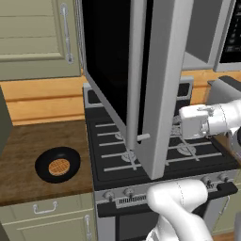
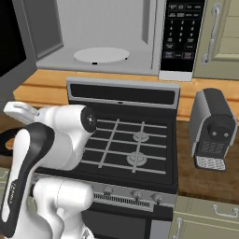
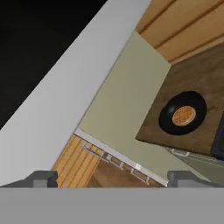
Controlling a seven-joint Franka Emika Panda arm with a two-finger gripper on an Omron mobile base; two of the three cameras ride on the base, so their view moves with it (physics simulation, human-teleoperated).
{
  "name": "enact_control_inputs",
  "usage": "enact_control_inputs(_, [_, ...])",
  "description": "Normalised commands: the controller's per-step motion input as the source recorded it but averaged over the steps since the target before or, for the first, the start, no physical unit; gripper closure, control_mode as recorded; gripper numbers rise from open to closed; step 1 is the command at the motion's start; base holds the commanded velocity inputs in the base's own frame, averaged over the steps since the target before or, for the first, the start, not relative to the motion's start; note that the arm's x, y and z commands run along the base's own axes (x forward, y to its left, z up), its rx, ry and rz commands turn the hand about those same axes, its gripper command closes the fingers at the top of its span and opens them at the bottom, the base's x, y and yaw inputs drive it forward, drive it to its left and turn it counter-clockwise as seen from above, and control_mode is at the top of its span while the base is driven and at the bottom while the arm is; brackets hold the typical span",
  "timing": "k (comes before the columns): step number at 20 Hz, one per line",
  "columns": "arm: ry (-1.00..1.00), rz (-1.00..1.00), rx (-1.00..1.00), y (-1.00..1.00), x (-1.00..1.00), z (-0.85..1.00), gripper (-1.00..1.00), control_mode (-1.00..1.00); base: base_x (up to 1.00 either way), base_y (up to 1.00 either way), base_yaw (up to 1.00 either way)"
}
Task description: Open the microwave, place the bowl with waffle inside the microwave, then close the microwave door and turn it on.
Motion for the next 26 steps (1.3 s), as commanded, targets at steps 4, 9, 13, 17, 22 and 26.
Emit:
enact_control_inputs(4, [0.25,0.01,-0.4,0.35,0.67,-0.96,-1.0,-1.0,0.0,0.0,0.0])
enact_control_inputs(9, [0.17,0.12,-0.23,0.45,0.63,-0.89,-1.0,-1.0,0.0,0.0,0.0])
enact_control_inputs(13, [0.06,0.18,-0.08,0.36,0.63,-0.79,-1.0,-1.0,0.0,0.0,0.0])
enact_control_inputs(17, [0.16,0.04,-0.07,0.01,0.27,-0.25,-1.0,-1.0,0.0,0.0,0.0])
enact_control_inputs(22, [0.02,0.03,-0.01,0.29,0.19,-0.26,-1.0,-1.0,0.0,0.0,0.0])
enact_control_inputs(26, [-0.02,0.05,0.0,0.45,0.15,-0.3,-1.0,-1.0,0.0,0.0,0.0])
